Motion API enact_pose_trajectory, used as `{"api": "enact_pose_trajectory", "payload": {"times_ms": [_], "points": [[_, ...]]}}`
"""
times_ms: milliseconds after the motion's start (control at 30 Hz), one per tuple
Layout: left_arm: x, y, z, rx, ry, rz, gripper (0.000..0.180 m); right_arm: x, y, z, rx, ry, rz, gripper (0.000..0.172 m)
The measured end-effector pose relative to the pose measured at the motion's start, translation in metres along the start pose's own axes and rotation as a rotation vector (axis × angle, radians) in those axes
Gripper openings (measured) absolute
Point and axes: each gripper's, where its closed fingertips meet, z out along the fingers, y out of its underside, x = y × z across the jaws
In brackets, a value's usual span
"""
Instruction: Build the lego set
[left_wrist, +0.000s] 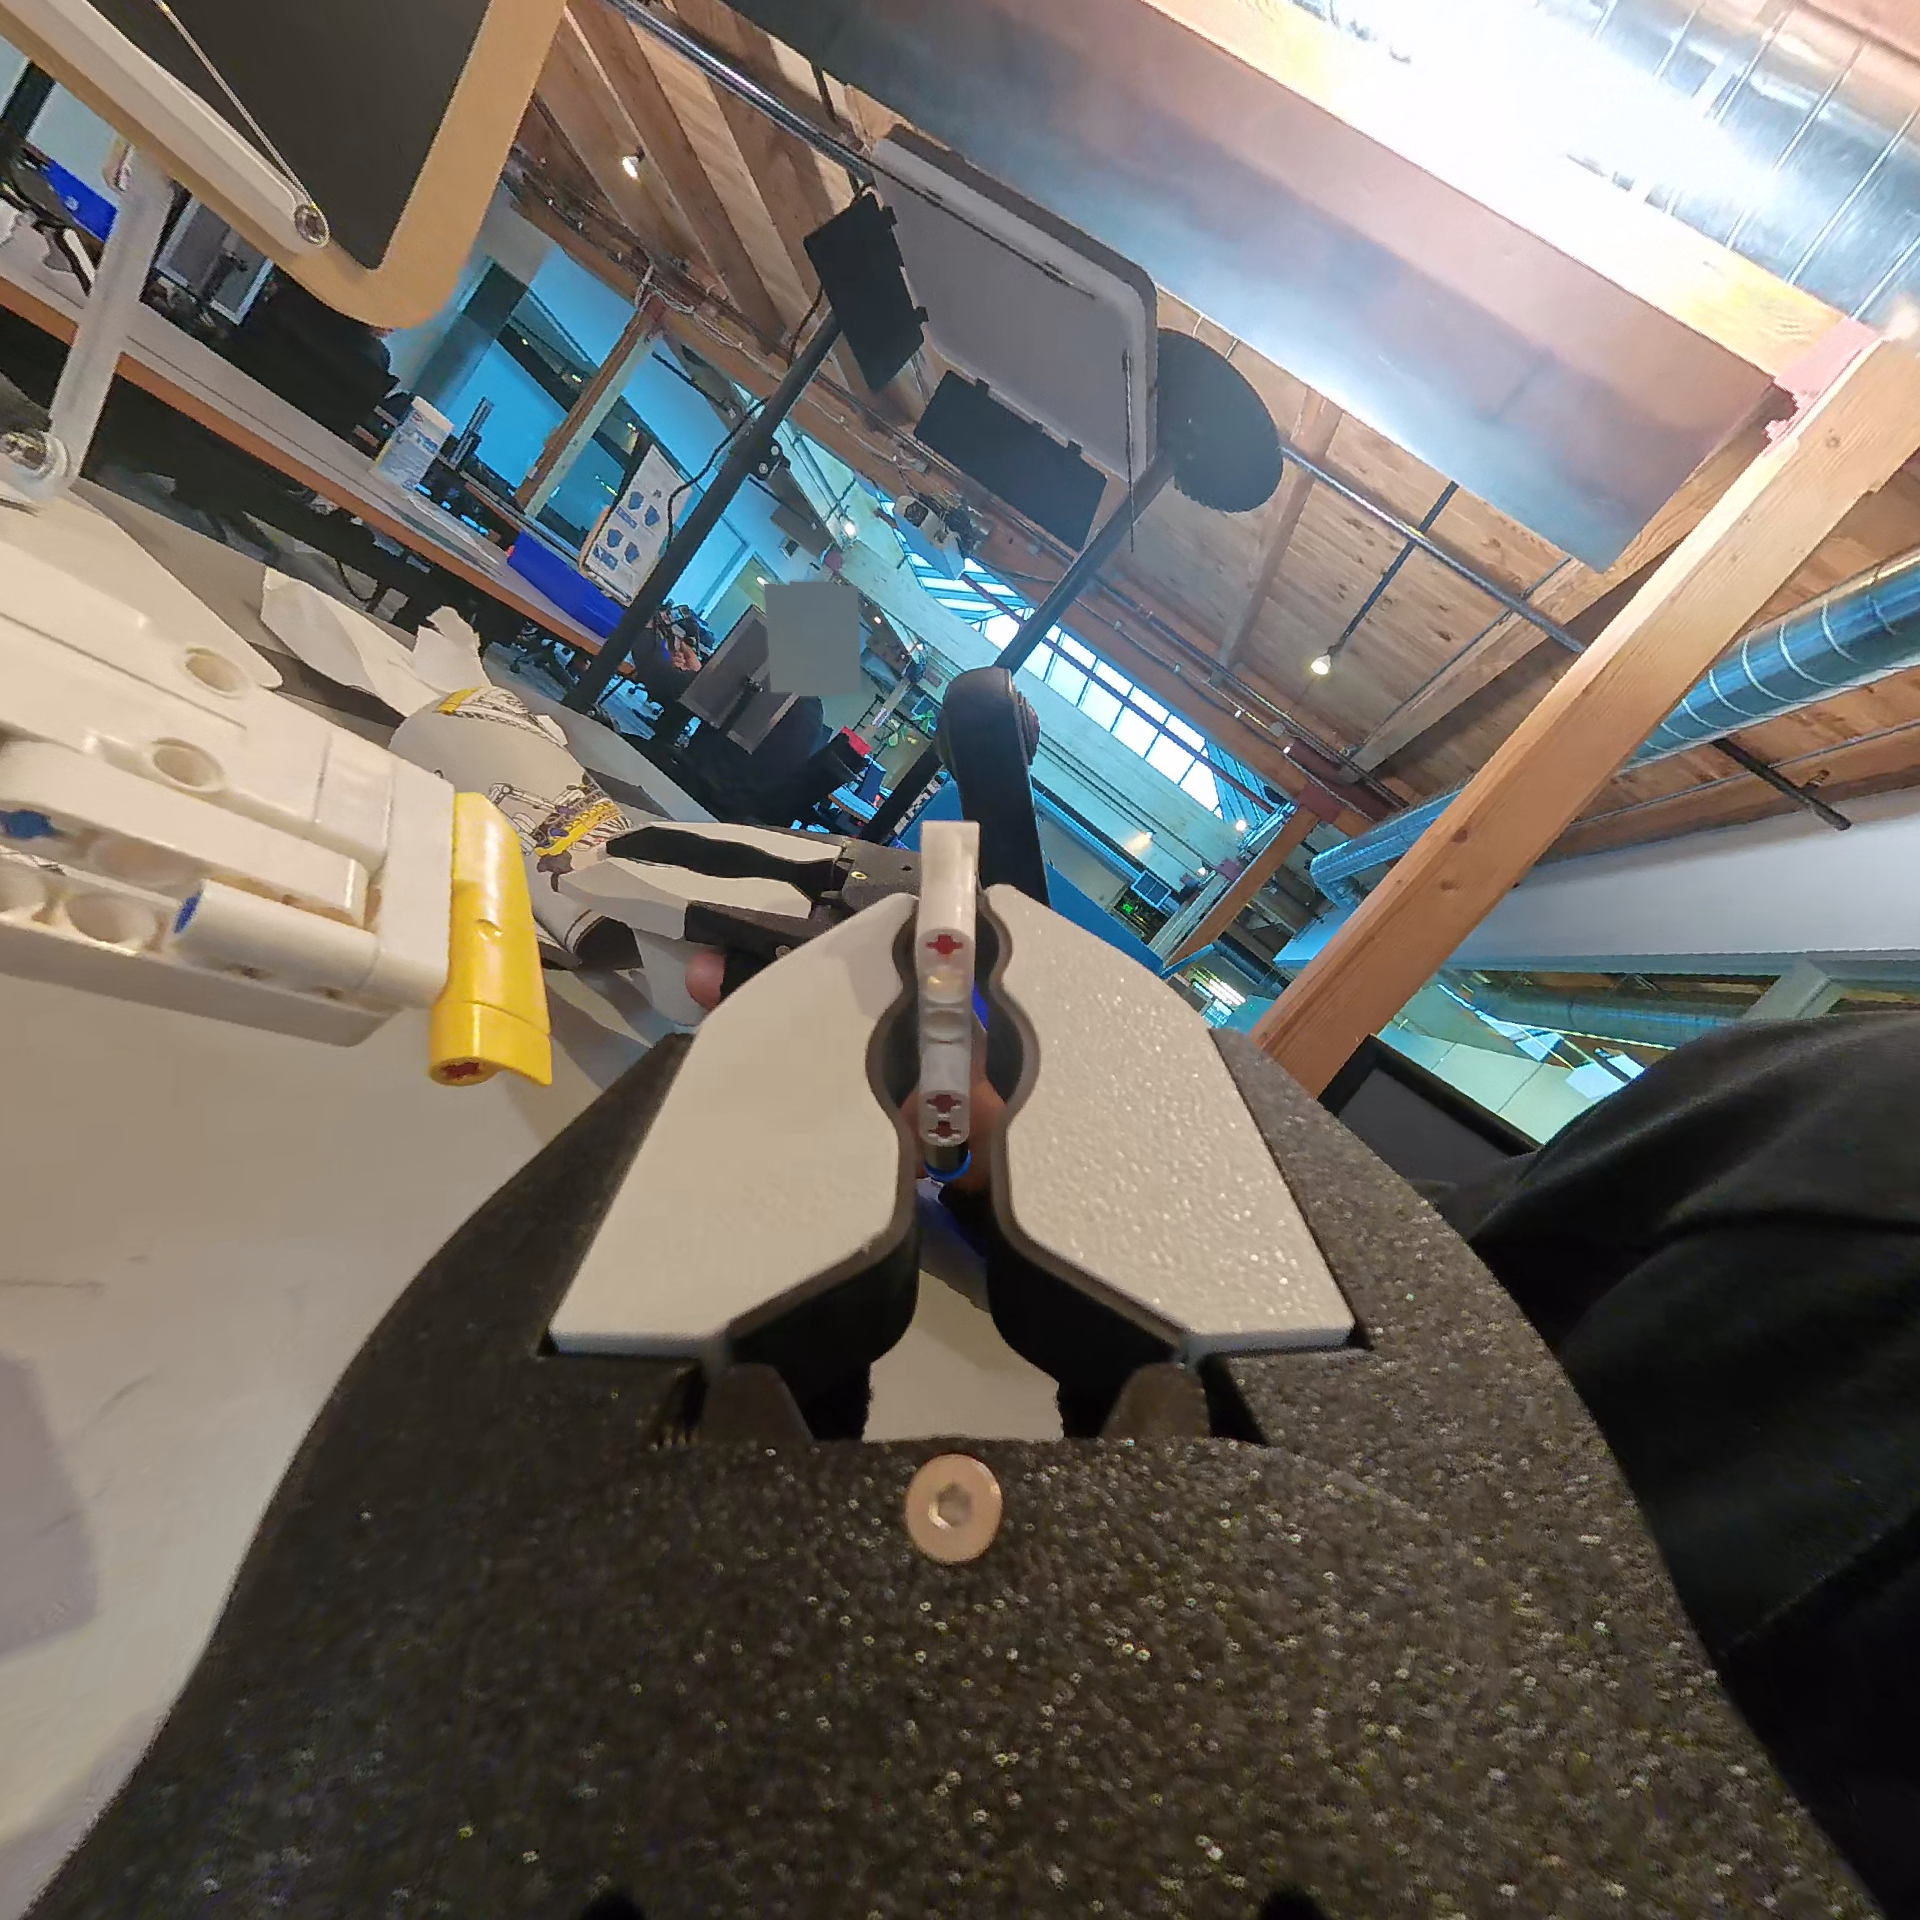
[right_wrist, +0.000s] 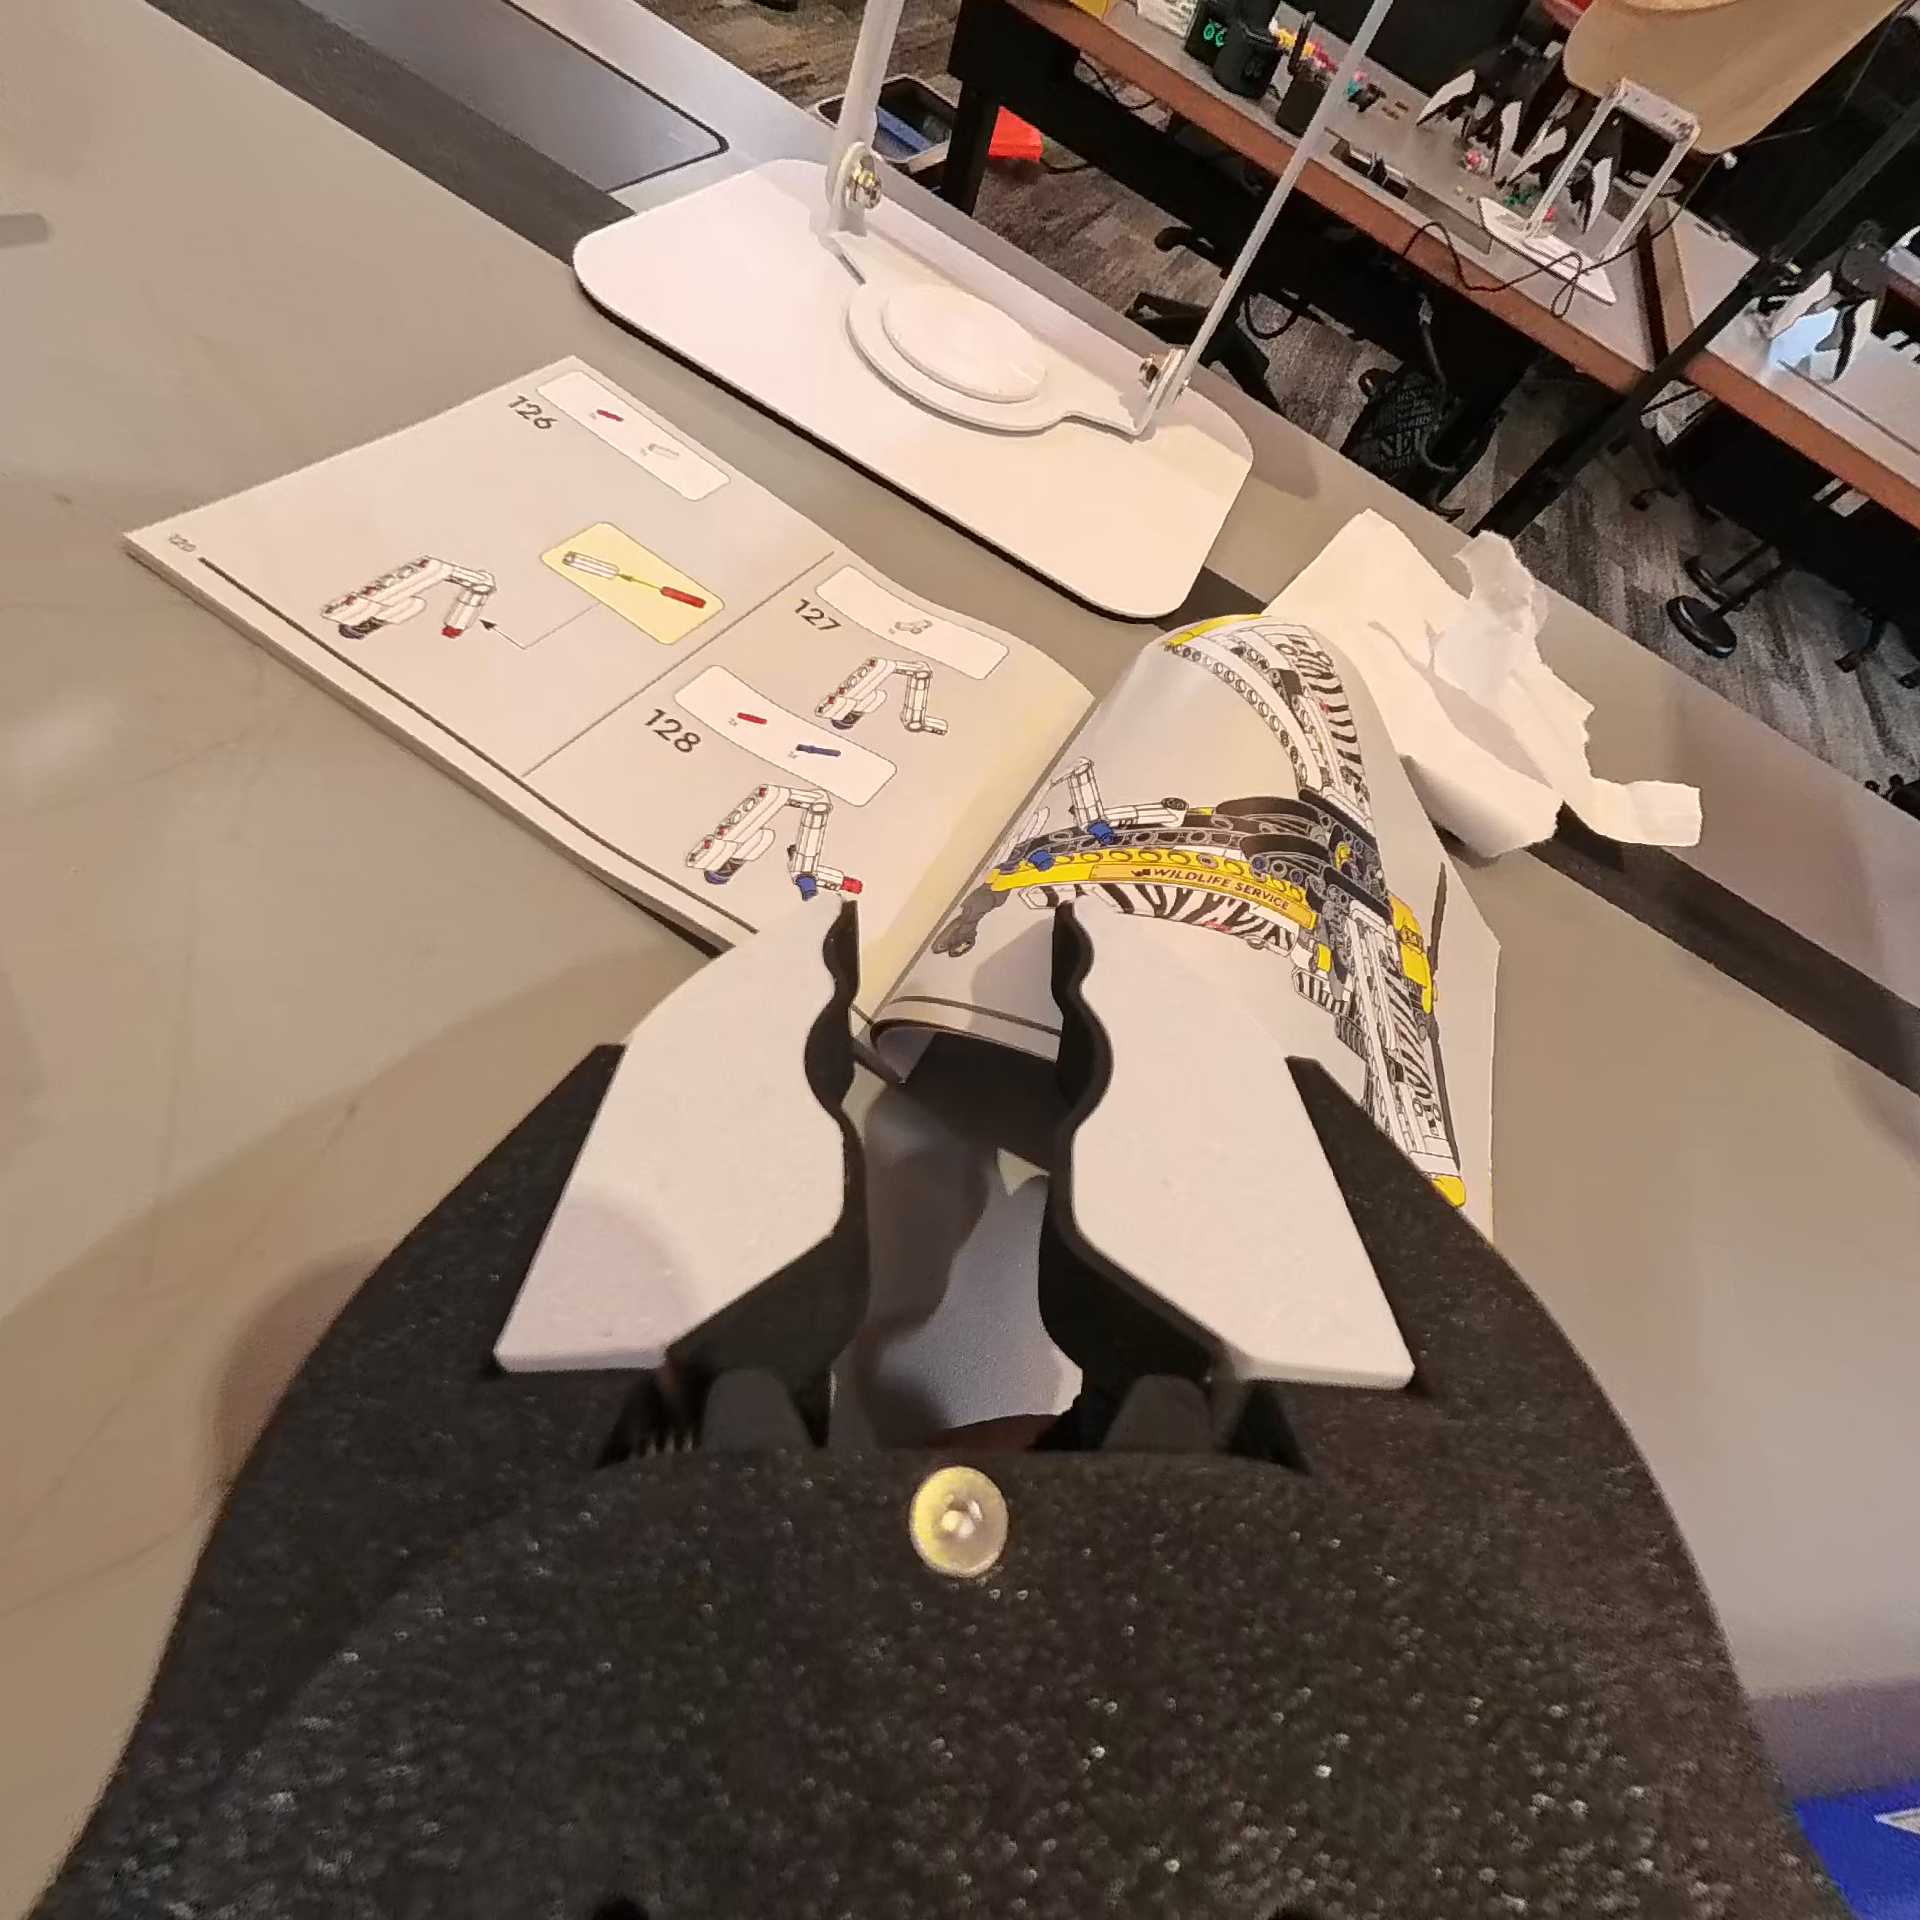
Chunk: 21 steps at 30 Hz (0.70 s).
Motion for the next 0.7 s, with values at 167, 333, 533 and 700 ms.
{"api": "enact_pose_trajectory", "payload": {"times_ms": [167,333,533,700], "points": [[-0.003,-0.025,-0.007,0.099,0.03,-0.078,0.007,-0.001,0.0,0.0,0.0,0.0,-0.006,0.035],[-0.011,-0.064,-0.021,0.286,0.142,-0.374,0.007,-0.001,0.0,0.0,0.001,-0.001,-0.012,0.035],[-0.007,-0.071,-0.024,0.326,0.202,-0.419,0.007,-0.002,-0.001,0.0,0.006,-0.007,-0.013,0.035],[-0.01,-0.069,-0.024,0.321,0.193,-0.399,0.007,-0.002,-0.001,0.0,0.007,-0.007,-0.016,0.035]]}}
